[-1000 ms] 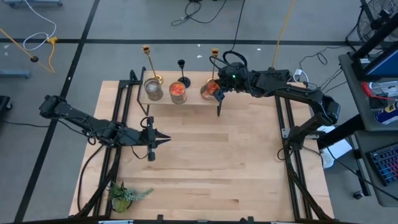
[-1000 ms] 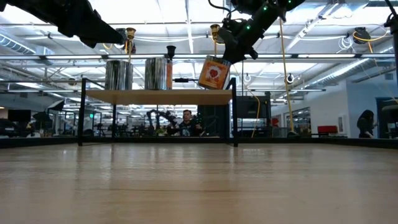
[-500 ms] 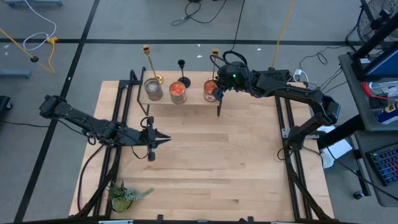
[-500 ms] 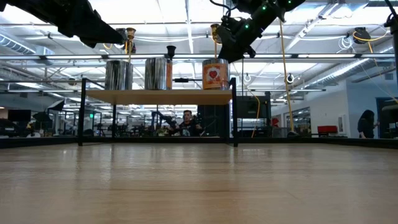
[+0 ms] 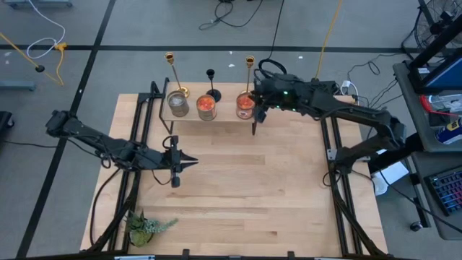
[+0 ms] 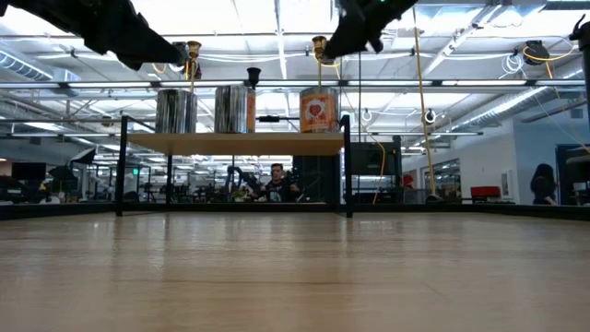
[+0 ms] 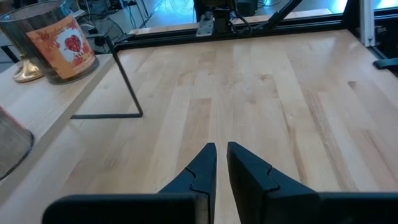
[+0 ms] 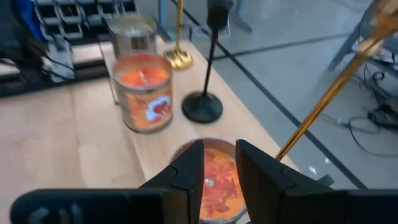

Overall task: Pick & Place candle stick holders
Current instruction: Return to Home Position

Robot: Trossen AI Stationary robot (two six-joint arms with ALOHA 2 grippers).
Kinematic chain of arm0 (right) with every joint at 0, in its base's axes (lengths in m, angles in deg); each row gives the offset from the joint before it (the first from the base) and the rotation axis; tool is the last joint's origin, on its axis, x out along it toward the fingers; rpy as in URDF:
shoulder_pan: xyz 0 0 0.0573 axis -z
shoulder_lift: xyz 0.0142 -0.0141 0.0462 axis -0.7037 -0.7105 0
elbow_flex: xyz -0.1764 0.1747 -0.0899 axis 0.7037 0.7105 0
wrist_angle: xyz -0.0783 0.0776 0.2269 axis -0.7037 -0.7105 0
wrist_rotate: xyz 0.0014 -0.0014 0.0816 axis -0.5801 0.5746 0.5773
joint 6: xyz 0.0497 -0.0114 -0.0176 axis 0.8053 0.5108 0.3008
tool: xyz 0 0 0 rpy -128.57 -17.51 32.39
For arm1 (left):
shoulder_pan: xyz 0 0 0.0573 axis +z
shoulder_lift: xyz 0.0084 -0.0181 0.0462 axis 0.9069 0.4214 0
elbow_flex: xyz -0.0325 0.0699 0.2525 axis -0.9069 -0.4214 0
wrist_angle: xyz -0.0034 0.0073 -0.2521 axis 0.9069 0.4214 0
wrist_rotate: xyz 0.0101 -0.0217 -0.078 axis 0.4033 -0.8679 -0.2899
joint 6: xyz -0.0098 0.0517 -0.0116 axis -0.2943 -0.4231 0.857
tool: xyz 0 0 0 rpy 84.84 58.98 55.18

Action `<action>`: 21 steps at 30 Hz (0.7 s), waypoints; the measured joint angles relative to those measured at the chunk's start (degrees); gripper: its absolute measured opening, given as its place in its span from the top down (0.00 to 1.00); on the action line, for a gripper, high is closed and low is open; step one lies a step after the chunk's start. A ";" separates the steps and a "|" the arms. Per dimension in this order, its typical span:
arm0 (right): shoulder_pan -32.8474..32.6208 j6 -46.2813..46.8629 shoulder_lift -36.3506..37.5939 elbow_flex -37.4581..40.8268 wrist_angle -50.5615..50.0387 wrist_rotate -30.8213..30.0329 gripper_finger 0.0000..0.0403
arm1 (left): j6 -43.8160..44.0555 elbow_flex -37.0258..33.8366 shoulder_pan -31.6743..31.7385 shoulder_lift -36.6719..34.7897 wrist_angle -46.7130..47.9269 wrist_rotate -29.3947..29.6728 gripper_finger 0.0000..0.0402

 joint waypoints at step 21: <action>-13.05 -4.23 14.67 12.58 -4.24 0.17 0.77 | -5.51 0.00 -9.02 -12.26 2.28 6.15 0.88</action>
